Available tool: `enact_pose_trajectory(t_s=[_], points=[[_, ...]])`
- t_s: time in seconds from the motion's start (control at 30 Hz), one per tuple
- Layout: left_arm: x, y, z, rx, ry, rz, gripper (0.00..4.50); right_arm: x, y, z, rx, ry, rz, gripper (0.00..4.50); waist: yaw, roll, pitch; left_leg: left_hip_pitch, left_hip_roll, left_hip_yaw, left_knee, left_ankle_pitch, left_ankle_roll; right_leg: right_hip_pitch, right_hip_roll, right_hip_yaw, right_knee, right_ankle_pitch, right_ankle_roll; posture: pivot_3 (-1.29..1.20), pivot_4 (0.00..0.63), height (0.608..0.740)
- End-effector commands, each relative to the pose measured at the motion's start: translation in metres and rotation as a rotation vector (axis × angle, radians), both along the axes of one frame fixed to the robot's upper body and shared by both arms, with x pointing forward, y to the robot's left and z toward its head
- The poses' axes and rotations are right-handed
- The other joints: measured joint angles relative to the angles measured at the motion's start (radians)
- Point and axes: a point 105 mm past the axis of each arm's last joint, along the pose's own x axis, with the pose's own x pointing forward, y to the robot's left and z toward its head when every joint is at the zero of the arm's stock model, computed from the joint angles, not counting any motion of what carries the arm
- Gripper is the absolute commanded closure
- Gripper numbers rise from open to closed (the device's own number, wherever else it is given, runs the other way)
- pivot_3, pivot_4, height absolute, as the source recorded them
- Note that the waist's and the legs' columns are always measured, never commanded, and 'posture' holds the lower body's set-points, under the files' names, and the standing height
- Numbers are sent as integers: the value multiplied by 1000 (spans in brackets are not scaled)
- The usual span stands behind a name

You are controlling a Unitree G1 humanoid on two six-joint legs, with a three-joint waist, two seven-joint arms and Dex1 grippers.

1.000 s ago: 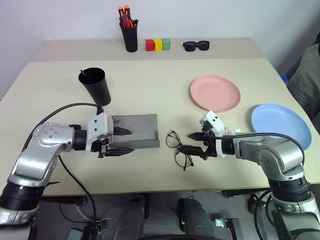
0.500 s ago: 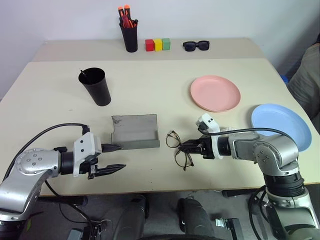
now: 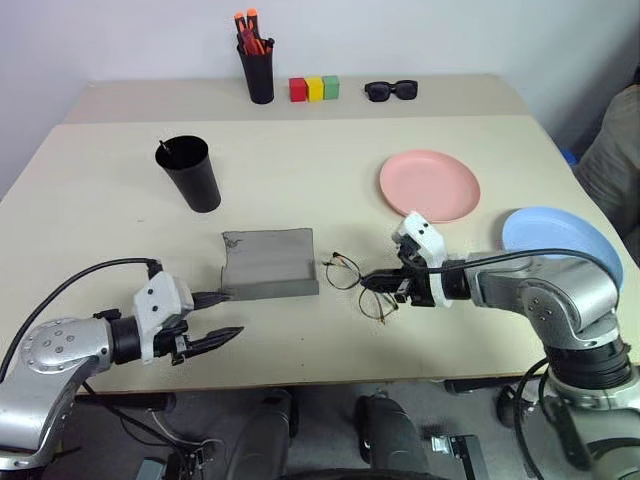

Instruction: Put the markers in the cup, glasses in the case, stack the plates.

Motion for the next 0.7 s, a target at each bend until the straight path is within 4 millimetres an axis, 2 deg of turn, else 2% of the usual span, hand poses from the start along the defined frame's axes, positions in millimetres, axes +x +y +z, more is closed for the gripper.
enact_pose_trajectory(t_s=[0.03,0.13,0.23,0.37,0.5,0.7], points=[[3,21,4,-6,-44,97,1567,2,30,41,37,-187,161,4470,-5,1,0,0,1,0,0,0,0,0,1,0,0,0,0,0,150,740],[2,36,-1,-8,-48,149,1567,6,61,58,60,-252,293,4470,-4,1,0,0,1,0,-1,1,1,-1,0,0,0,0,-1,0,150,740],[4,46,-5,-38,-47,191,1567,15,84,58,23,-322,380,4470,3,0,0,0,0,0,-2,1,1,-4,1,0,-1,0,-1,0,150,740],[-1,55,-9,-59,-43,215,1567,45,117,53,-30,-367,413,4470,-3,0,0,0,-1,0,-1,0,-1,-4,1,0,-3,0,-1,0,150,740],[-7,50,-6,-91,-63,210,1567,56,129,35,-75,-348,448,4470,0,0,0,0,-2,0,-2,0,-1,-6,1,0,0,0,-1,0,150,740],[-15,47,-5,-92,-70,222,1567,48,129,18,-97,-279,499,4470,-3,0,0,0,-1,0,-3,0,-1,-9,2,0,4,0,-1,0,150,740]])
